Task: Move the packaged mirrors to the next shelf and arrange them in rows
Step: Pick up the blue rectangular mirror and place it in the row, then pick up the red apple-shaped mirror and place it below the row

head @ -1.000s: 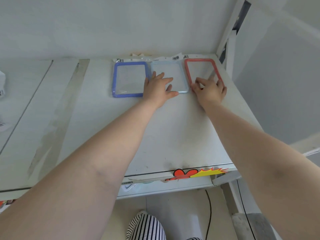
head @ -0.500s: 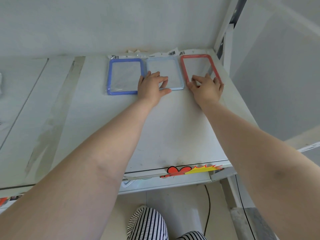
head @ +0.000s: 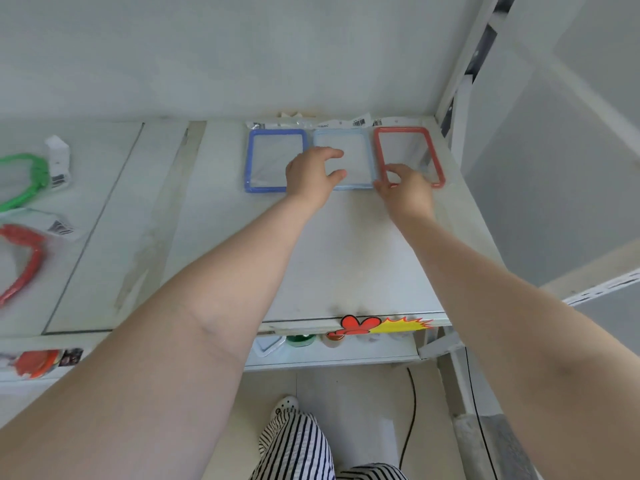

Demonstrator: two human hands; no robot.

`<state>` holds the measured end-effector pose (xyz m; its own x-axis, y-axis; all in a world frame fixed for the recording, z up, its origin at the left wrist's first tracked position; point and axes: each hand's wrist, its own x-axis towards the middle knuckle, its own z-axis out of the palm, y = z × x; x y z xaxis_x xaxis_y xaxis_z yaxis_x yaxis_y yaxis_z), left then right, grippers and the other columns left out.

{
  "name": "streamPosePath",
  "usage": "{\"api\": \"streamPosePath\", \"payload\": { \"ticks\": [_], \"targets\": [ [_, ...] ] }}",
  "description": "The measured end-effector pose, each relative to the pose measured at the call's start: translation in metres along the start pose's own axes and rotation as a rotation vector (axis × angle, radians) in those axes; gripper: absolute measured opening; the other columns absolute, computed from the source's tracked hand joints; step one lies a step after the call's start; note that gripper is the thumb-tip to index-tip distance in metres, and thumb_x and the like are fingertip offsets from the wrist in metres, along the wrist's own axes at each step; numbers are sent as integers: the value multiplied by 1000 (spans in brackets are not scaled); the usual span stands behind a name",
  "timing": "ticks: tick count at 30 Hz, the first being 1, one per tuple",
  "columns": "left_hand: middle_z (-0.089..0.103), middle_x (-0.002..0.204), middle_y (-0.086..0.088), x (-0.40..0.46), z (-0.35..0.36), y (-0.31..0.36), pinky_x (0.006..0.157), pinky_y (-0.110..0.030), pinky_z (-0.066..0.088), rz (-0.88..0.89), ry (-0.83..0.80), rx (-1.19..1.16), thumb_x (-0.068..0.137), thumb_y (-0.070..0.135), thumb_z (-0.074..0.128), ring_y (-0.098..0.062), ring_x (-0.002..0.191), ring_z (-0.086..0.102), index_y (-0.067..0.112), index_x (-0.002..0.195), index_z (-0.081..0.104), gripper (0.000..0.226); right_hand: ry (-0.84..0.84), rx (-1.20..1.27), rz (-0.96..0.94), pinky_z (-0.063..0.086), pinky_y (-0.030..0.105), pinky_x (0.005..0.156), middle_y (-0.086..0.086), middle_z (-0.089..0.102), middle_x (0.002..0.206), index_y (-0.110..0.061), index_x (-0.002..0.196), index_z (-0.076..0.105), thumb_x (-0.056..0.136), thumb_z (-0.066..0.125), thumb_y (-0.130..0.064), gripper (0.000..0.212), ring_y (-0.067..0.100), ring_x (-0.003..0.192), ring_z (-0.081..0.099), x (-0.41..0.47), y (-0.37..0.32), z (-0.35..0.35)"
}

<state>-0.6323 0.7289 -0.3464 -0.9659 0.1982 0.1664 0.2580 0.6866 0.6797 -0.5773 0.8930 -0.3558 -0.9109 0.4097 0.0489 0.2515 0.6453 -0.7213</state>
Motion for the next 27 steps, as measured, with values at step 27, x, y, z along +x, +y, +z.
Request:
{"api": "streamPosePath", "payload": {
  "ticks": [27],
  "targets": [
    [66,114,-7,-395,-334,-171,87,-25,45,-734,212,-321,85,14,65,-21,106,61,14,119,62,35,-592,268,147,47,26,66,1,66,91,-13,108,66,83,68,-26,29,18,72,58,-385,-236,152]
  ]
}}
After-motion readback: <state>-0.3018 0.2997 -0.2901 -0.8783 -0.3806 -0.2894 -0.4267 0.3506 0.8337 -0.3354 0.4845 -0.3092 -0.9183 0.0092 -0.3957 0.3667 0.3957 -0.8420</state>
